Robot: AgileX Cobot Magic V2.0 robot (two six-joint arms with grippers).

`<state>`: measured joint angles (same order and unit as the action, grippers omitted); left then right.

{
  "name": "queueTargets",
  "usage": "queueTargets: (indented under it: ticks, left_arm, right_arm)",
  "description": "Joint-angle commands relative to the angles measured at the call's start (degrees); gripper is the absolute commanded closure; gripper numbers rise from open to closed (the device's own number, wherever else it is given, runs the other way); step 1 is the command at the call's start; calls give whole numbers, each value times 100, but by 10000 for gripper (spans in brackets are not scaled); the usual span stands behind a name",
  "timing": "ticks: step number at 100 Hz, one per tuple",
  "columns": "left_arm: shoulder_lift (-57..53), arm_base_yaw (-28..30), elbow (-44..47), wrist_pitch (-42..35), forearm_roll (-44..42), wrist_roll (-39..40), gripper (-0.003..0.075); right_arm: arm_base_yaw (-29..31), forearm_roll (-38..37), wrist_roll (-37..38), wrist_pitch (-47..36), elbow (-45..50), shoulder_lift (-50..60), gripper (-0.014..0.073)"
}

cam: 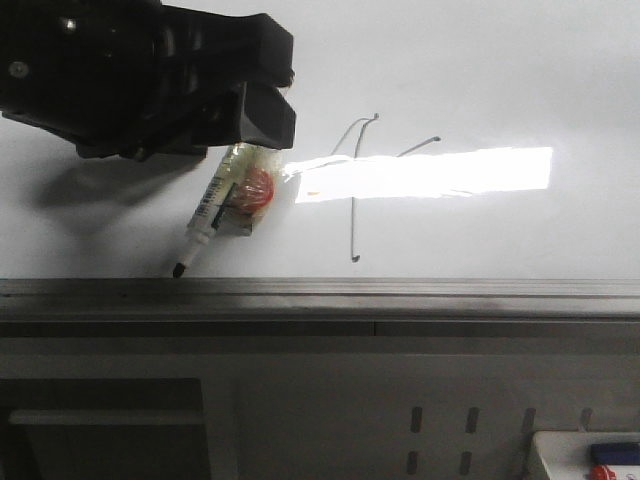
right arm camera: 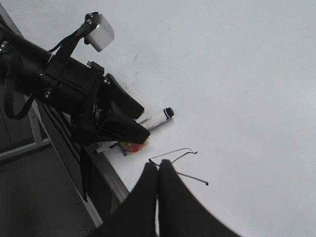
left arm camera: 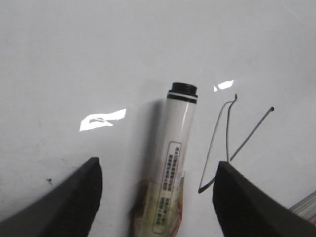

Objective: Write number 4 on whiteboard

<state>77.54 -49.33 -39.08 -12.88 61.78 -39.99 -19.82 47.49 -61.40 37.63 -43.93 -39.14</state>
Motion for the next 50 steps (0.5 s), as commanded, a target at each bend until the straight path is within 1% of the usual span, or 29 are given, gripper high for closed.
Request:
queueTargets:
  ticks: [1,19,26,50]
  left_arm:
    - [6,73,-82,-489,140,44,235]
    - [-38,73,-109,-438,119,44,232]
    - [-156,73,-136,-412,79,44,212]
    - [-1166,73,-136,-157,-274,44,205]
  right_arm:
    - [28,231,11,-215,-146,14,658]
    - [28,234,11,-215,-146,14,658]
    - [28,234,11,-215,-146,14,658]
    - [28,234,11,-227,-146,14,658]
